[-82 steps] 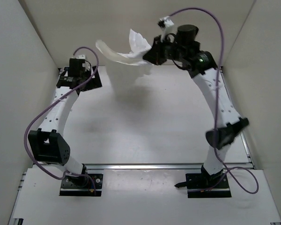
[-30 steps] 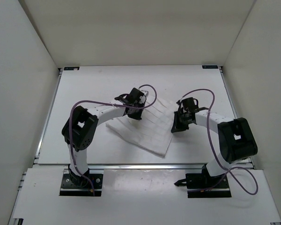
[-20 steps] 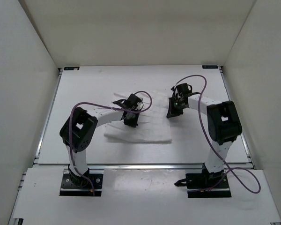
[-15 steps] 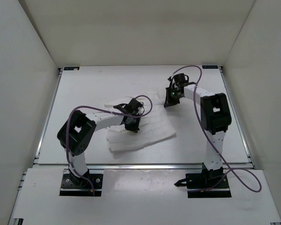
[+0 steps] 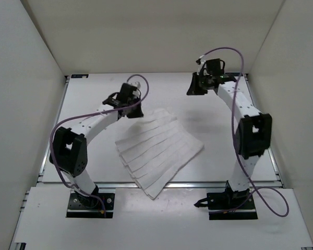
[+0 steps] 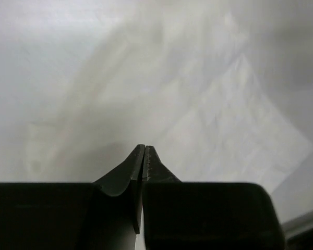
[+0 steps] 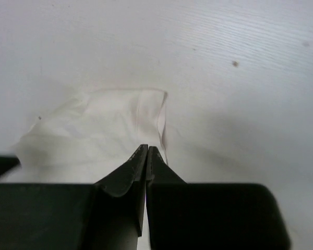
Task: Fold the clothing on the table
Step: Flatten the skirt out
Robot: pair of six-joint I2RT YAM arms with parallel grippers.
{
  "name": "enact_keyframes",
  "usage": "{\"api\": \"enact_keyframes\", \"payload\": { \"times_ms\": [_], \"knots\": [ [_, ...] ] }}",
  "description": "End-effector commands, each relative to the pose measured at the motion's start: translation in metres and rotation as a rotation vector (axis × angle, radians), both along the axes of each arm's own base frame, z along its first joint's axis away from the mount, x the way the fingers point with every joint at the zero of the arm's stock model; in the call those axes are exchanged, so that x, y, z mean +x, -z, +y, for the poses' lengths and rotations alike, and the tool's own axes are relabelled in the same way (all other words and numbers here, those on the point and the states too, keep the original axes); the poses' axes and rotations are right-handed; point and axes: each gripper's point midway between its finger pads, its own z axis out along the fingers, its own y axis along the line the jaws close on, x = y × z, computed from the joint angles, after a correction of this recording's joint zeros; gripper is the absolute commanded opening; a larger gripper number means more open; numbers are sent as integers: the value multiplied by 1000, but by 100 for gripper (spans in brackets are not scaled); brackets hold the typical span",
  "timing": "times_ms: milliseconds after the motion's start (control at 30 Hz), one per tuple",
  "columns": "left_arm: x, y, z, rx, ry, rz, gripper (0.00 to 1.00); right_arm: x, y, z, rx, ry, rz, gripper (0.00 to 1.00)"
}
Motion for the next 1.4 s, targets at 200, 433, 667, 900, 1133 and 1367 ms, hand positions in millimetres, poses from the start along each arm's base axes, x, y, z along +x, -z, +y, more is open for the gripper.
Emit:
{"api": "enact_keyframes", "payload": {
  "times_ms": [200,433,667,900,1133,1367],
  "knots": [
    [67,-18,-7,-28,90,-153,0,-137,11,-2,-50,43,78,0],
    [33,40,-39,75,195,-63,0,-209,73,-6,24,137,257,0],
    [13,95,-5,197,109,75,0,-225,118,-12,-80,131,345,1],
    [-35,110,9,248,61,128,0,-207,149,-19,-138,109,397,0],
    [-74,115,19,220,42,211,0,-135,148,-10,-165,53,341,0],
    [-37,88,28,132,23,171,4,-68,121,-2,-123,0,256,0]
  ]
}}
